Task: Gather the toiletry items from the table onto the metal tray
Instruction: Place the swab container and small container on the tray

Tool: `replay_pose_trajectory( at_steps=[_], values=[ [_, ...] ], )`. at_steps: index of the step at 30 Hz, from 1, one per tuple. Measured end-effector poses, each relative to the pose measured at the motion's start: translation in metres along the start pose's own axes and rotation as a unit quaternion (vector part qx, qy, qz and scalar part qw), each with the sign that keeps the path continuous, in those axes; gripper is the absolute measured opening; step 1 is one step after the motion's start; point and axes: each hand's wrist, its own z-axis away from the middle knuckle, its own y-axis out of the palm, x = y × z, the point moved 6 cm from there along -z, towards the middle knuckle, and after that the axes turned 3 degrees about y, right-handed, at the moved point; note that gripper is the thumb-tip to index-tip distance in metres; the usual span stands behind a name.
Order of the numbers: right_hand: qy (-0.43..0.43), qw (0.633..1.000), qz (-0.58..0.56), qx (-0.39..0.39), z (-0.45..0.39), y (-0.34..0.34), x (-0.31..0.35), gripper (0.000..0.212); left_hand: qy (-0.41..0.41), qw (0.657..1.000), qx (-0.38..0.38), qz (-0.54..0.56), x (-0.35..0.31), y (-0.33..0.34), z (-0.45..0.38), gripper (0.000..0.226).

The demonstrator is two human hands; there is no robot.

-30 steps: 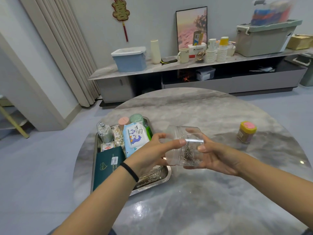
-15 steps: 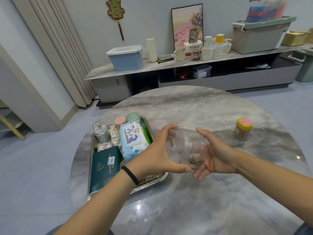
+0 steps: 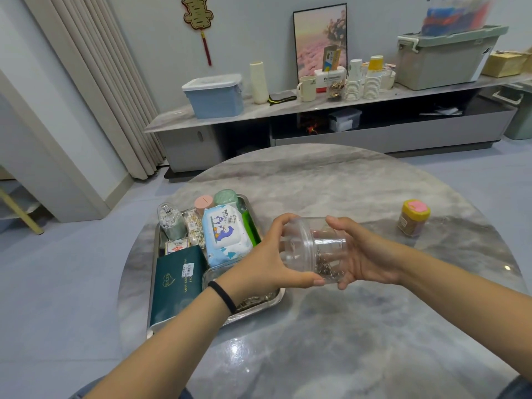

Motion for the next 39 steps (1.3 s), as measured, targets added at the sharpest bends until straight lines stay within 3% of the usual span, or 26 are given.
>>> replay_pose_trajectory(
  at_steps=[6,13,18,23,30,39],
  values=[
    [-0.023,0.999,-0.005,-0.024,-0.005,0.004,0.001,0.058,0.019,0.999,-0.027,-0.012,-0.003,-0.004,-0.002,0.093],
    [0.006,0.996,-0.09,0.001,-0.021,0.021,-0.009,0.05,-0.007,0.99,-0.063,-0.129,-0.005,-0.037,0.011,0.101],
    [-0.013,0.996,-0.09,-0.025,-0.035,0.04,0.003,0.029,-0.028,0.982,-0.088,-0.167,-0.001,-0.066,0.022,0.099],
    [-0.016,0.997,-0.064,-0.038,-0.046,0.069,0.022,0.034,-0.062,0.967,-0.151,-0.195,0.009,-0.102,0.028,0.101],
    [-0.024,0.996,-0.053,-0.065,-0.07,0.098,0.038,0.043,-0.149,0.901,-0.283,-0.293,0.044,-0.165,0.035,0.1],
    [-0.031,0.995,-0.031,-0.094,-0.124,0.124,0.038,0.037,-0.162,0.836,-0.347,-0.394,0.079,-0.187,0.031,0.11]
  ],
)
